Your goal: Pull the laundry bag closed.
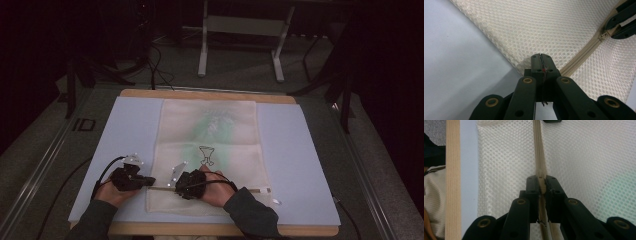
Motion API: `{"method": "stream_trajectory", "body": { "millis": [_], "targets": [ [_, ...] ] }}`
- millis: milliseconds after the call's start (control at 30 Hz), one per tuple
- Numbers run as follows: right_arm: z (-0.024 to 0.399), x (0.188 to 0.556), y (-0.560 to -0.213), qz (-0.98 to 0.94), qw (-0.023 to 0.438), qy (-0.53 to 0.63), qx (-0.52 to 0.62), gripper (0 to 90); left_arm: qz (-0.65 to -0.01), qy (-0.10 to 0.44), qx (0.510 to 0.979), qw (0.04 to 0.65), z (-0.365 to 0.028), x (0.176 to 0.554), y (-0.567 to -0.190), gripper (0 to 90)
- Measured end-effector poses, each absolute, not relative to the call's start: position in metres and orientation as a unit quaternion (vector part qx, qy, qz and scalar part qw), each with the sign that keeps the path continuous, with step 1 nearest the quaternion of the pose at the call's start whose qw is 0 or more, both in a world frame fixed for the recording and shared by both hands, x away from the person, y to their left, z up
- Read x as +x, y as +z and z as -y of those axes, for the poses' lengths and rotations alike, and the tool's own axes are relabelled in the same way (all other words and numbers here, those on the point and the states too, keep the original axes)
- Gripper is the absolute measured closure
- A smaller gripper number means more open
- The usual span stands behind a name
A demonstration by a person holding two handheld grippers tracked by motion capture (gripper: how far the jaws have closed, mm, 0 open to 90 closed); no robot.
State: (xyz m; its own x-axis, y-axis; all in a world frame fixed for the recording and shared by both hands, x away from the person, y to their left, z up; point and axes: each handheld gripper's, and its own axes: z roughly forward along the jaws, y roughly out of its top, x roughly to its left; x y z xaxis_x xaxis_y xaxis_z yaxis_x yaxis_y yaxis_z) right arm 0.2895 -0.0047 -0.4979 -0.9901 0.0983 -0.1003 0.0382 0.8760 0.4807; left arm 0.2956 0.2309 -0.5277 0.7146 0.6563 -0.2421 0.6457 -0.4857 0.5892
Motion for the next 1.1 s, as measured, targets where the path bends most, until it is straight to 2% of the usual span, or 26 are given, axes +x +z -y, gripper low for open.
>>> {"method": "stream_trajectory", "body": {
  "millis": [1100],
  "targets": [
    [0.033, 0.292, -0.494, -0.967, 0.061, 0.245, 0.048, 82.0, -0.379, 0.008, 0.861, 0.339, -0.231, 0.295, -0.528, 90.0]
  ]
}}
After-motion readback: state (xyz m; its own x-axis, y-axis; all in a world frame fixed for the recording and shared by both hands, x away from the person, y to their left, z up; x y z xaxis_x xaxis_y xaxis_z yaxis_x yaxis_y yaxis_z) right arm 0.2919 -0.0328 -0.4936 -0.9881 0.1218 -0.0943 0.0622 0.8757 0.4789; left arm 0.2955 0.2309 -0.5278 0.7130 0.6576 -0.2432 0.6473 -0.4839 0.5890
